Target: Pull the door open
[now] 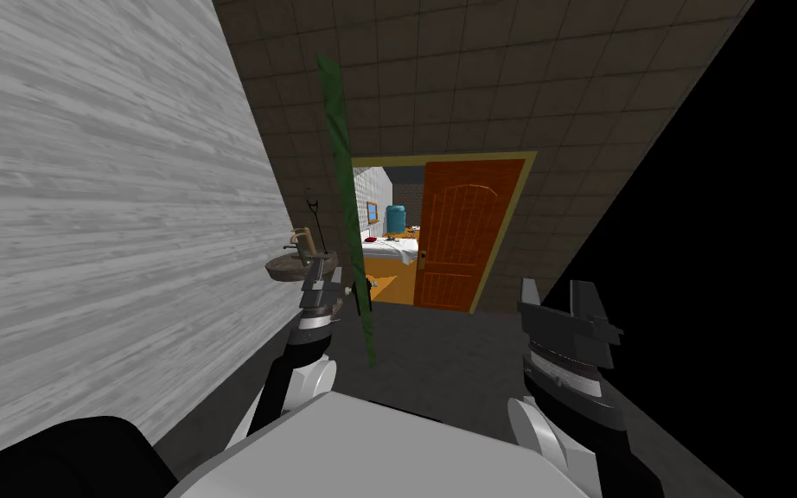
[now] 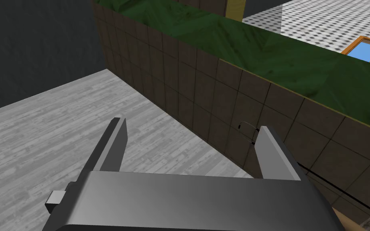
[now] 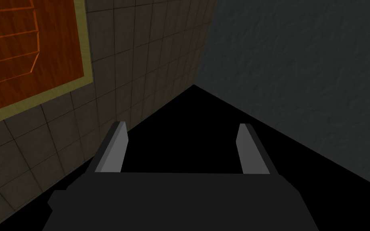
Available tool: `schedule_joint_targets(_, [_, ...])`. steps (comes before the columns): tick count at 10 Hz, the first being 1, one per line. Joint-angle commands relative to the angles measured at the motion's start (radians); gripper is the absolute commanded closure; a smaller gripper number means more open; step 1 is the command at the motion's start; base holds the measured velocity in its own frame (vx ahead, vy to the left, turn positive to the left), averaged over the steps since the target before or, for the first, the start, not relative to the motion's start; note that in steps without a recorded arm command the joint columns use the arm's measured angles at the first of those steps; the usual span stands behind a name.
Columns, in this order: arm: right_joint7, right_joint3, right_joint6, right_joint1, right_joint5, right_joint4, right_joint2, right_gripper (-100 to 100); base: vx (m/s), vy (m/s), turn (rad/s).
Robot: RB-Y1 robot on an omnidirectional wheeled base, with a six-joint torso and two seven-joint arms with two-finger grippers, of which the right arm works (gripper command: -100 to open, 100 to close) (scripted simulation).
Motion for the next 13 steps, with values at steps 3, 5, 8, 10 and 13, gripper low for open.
schedule_joint_targets(3, [0.018,-0.023,-0.003,-0.036,-0.01,0.063,-0.008,-100,0.025,-0.013,0.085])
schedule_joint_targets(5, [0.031,-0.039,-0.004,-0.059,-0.018,0.105,-0.013,-100,0.07,-0.042,0.099])
schedule_joint_targets(8, [0.057,-0.073,-0.008,-0.11,-0.033,0.194,-0.022,-100,0.069,-0.029,0.123])
schedule_joint_targets(10, [0.068,-0.086,-0.01,-0.13,-0.039,0.23,-0.025,-100,0.062,-0.038,0.106])
schedule_joint_targets(13, [0.09,-0.114,-0.013,-0.173,-0.051,0.306,-0.032,-100,0.051,-0.035,0.099])
